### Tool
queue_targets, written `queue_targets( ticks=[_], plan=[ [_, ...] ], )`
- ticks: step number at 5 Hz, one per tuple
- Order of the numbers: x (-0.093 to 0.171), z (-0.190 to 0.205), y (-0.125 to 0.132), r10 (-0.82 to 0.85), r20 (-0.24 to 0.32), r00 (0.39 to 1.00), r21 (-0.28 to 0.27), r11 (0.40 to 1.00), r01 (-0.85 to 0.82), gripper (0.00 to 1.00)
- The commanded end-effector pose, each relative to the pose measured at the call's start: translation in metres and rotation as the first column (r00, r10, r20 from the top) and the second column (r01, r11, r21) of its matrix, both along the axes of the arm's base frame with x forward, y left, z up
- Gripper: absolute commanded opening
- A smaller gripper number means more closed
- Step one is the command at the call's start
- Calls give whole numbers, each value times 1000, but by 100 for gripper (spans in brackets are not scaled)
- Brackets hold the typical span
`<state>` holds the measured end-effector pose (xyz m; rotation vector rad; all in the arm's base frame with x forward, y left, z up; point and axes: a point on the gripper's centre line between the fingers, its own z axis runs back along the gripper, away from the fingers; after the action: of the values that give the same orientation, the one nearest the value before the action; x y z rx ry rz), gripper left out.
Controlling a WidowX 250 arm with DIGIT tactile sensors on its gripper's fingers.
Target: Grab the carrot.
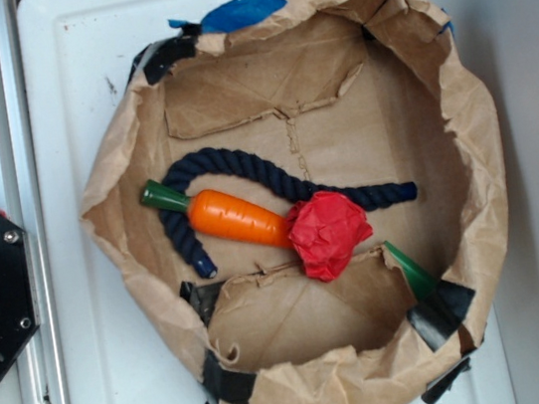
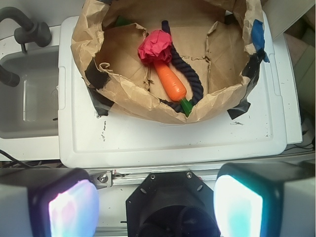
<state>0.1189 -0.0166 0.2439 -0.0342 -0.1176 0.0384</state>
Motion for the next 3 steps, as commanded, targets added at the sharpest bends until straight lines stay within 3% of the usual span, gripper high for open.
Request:
queue_targets(
  ticks=[1, 2, 3],
  plan=[
    [0, 0, 0, 0, 0, 1000, 0, 1000, 0, 100],
    [50, 11, 2, -118, 40, 992, 12, 993, 118, 100],
    [100, 4, 17, -172, 44, 984, -17, 985, 173, 100]
  ],
)
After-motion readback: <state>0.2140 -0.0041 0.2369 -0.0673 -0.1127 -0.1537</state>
